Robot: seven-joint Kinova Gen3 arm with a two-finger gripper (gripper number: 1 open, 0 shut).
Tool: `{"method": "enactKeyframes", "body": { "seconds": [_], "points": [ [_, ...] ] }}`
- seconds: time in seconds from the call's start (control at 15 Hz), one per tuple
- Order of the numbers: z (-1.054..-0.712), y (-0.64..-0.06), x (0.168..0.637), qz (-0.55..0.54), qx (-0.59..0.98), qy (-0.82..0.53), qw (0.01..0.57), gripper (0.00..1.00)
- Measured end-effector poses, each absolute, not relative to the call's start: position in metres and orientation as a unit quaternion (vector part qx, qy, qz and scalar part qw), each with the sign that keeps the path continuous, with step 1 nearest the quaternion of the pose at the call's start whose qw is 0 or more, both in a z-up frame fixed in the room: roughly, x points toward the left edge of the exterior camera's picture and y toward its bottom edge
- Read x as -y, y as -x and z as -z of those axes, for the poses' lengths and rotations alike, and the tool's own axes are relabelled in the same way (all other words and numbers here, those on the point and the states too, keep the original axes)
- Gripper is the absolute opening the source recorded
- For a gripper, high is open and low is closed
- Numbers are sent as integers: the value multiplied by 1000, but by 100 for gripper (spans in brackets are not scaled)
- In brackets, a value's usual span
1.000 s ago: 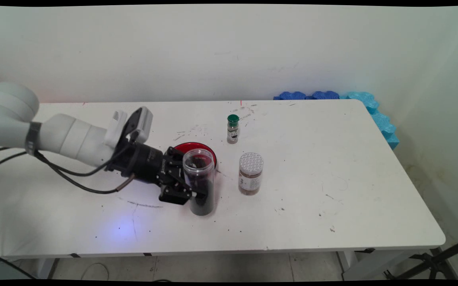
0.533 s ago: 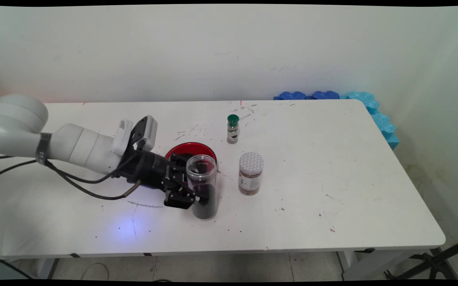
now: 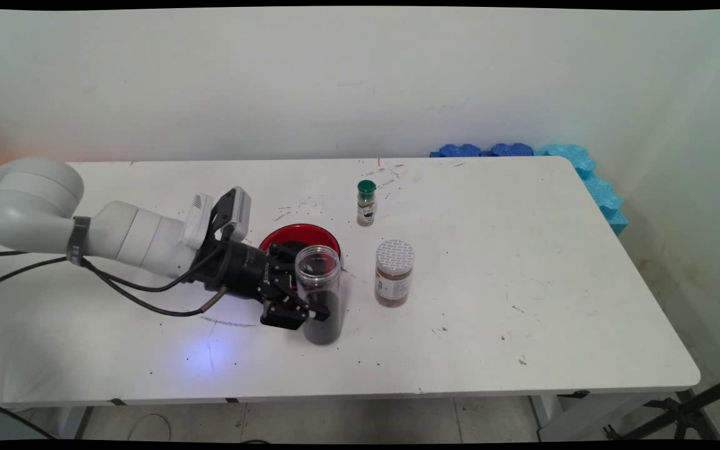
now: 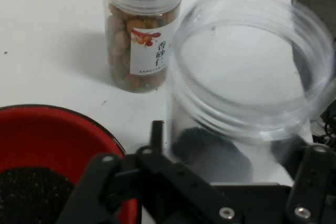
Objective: Place the picked object on the table
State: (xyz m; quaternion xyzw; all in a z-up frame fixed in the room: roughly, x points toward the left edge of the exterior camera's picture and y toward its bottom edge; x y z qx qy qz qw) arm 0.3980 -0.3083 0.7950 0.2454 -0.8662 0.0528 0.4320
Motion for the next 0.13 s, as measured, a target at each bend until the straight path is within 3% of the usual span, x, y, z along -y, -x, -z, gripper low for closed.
{"method": "enactKeyframes", "body": {
  "seconds": [0.07,0.13],
  "points": [
    [-794,-398,308,-53,867,-244,432,100],
    [-793,-399,308,-53,867,-243,431,100]
  ]
}}
